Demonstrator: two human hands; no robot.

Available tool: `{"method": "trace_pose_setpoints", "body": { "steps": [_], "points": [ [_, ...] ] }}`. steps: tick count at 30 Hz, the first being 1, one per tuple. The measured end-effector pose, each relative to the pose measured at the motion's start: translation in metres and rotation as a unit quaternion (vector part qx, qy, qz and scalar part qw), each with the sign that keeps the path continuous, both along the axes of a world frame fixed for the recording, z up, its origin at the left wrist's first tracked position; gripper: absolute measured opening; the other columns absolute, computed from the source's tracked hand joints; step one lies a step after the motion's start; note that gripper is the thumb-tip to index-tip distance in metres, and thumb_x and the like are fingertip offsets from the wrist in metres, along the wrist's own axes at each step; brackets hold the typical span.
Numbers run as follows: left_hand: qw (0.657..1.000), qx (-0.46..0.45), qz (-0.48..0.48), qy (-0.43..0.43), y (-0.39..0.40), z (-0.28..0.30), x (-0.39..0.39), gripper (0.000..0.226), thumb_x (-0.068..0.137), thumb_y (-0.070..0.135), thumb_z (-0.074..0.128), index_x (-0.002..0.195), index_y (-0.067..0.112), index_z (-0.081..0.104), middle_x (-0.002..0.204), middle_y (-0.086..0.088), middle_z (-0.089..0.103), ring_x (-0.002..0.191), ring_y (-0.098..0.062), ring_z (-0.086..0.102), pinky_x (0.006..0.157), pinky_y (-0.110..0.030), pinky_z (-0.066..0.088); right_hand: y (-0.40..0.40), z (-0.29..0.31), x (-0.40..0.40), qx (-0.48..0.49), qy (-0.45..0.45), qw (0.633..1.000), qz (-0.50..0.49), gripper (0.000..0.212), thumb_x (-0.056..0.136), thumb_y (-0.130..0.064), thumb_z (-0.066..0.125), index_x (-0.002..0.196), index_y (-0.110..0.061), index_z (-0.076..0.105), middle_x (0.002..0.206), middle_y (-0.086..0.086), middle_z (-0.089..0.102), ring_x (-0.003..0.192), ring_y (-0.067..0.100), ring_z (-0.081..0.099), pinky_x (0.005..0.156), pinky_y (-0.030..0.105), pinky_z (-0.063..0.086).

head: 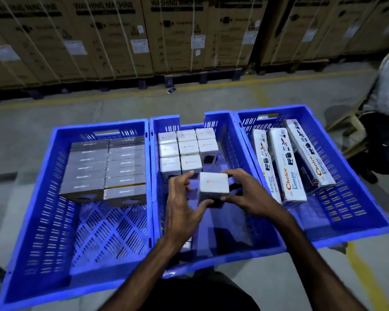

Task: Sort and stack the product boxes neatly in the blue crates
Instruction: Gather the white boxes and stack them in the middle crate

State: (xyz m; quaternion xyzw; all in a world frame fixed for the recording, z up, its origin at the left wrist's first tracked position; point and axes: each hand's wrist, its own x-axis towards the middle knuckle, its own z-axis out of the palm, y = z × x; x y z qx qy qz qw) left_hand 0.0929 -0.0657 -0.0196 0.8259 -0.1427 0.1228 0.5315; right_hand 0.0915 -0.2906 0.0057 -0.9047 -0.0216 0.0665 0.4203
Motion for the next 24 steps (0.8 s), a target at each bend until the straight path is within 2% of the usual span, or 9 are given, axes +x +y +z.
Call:
{"method": "trace_pose_setpoints", "body": {
  "steps": [2,4,6,8,12,14,17,21,24],
  "points": [
    [1.000,-0.007,0.015,0.008,0.014,-0.004,0.003,0.075,0.075,0.011,0.094,0.137,0.021,0.053,0.113,0.008,0.047,0.099,-0.005,0.055,0.082,-0.016,0.047,-0.006,-0.001,0.005,-0.012,0.006,1.000,-0.008,0.068,0.082,-0.020,0.088,0.141,-0.022,0.056,0.127,-0.004,0.057,0.100,0.013,0.069,0.085,0.045,0.060],
    [0.999,-0.006,0.033,0.016,0.027,-0.007,0.006,0.064,0.079,0.008,0.090,0.133,0.018,0.057,0.112,0.005,0.050,0.096,-0.012,0.057,0.080,-0.026,0.052,-0.012,-0.004,0.012,-0.030,0.014,0.999,-0.027,0.067,0.081,-0.012,0.089,0.139,-0.021,0.057,0.127,0.000,0.058,0.099,0.016,0.069,0.087,0.047,0.059],
    [0.999,0.005,0.045,0.023,0.036,-0.008,0.008,0.053,0.081,0.005,0.087,0.127,0.013,0.061,0.106,0.001,0.052,0.089,-0.015,0.056,0.077,-0.031,0.053,-0.016,-0.009,0.020,-0.062,0.021,0.996,-0.053,0.066,0.079,-0.012,0.089,0.136,-0.024,0.058,0.129,0.001,0.061,0.106,0.020,0.068,0.090,0.049,0.058],
    [0.998,0.015,0.050,0.020,0.044,-0.011,0.012,0.047,0.081,0.001,0.084,0.122,0.011,0.064,0.103,0.001,0.053,0.085,-0.013,0.054,0.076,-0.028,0.052,-0.016,-0.012,0.028,-0.107,0.022,0.991,-0.078,0.064,0.077,-0.014,0.089,0.133,-0.024,0.060,0.132,0.001,0.063,0.117,0.022,0.064,0.094,0.049,0.056],
    [0.999,0.019,0.038,0.029,0.046,-0.018,0.021,0.038,0.082,-0.002,0.081,0.114,0.014,0.066,0.101,0.004,0.054,0.083,-0.010,0.055,0.072,-0.033,0.055,-0.009,-0.017,0.042,-0.143,0.036,0.983,-0.105,0.063,0.074,-0.017,0.090,0.129,-0.021,0.061,0.130,0.003,0.068,0.121,0.024,0.062,0.099,0.048,0.052],
    [0.998,0.018,0.036,0.039,0.045,-0.019,0.023,0.035,0.083,0.000,0.081,0.112,0.015,0.067,0.102,0.006,0.055,0.082,-0.008,0.056,0.073,-0.032,0.056,-0.005,-0.020,0.052,-0.150,0.046,0.980,-0.119,0.064,0.074,-0.019,0.091,0.131,-0.019,0.061,0.128,0.006,0.069,0.119,0.026,0.064,0.096,0.045,0.053],
    [0.998,0.039,0.036,0.044,0.045,-0.018,0.022,0.029,0.086,0.005,0.080,0.108,0.016,0.067,0.100,0.009,0.054,0.080,-0.006,0.055,0.072,-0.027,0.053,-0.002,-0.024,0.069,-0.151,0.047,0.978,-0.135,0.065,0.078,-0.012,0.089,0.135,-0.010,0.060,0.117,0.014,0.071,0.103,0.029,0.067,0.081,0.037,0.051],
    [0.996,0.074,0.033,0.034,0.047,-0.020,0.018,0.023,0.088,0.006,0.077,0.107,0.015,0.067,0.097,0.008,0.054,0.081,-0.015,0.057,0.072,-0.033,0.054,0.005,-0.029,0.088,-0.146,0.072,0.979,-0.126,0.066,0.082,-0.010,0.084,0.140,-0.013,0.053,0.113,0.017,0.072,0.098,0.033,0.071,0.078,0.040,0.055],
    [0.992,0.100,0.065,0.039,0.044,-0.020,0.019,0.020,0.090,0.011,0.075,0.108,0.015,0.067,0.095,0.007,0.056,0.081,-0.016,0.057,0.074,-0.036,0.054,0.009,-0.033,0.103,-0.118,0.084,0.982,-0.119,0.065,0.081,-0.020,0.085,0.137,-0.021,0.052,0.113,0.019,0.072,0.097,0.040,0.073,0.081,0.053,0.062]
  ]
}}
